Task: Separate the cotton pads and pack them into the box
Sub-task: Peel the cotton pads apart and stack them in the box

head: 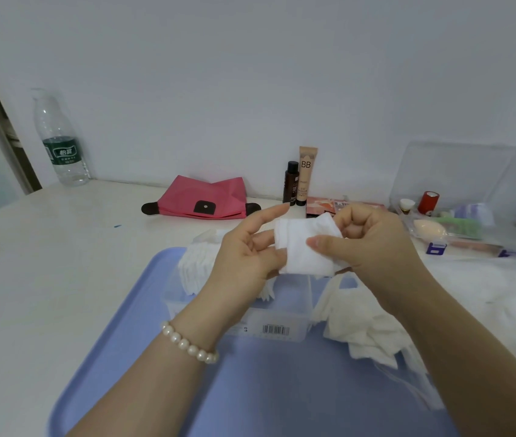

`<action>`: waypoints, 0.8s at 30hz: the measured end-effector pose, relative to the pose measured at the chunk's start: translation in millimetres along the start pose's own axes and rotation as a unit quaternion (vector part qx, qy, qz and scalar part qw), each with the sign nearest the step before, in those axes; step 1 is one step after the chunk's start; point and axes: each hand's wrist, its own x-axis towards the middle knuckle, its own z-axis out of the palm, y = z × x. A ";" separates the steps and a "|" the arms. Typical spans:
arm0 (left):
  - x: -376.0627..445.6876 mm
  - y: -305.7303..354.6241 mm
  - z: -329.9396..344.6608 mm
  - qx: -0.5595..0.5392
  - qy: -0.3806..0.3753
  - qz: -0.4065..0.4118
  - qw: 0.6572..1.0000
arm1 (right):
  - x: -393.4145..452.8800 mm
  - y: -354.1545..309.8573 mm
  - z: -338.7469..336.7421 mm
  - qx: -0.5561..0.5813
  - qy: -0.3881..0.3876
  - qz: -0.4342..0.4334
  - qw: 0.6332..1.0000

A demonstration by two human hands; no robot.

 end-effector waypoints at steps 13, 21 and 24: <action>-2.3 4.4 1.8 -0.023 -0.035 -0.031 0.999 | 2.8 7.0 0.7 -0.057 0.005 -0.050 0.997; -2.6 -1.1 2.0 -0.014 -0.018 -0.031 0.999 | 3.0 8.3 1.2 -0.059 0.018 -0.052 0.997; -1.9 -1.4 0.9 -0.027 -0.016 -0.034 0.999 | 1.9 6.1 0.6 -0.029 0.009 -0.037 0.999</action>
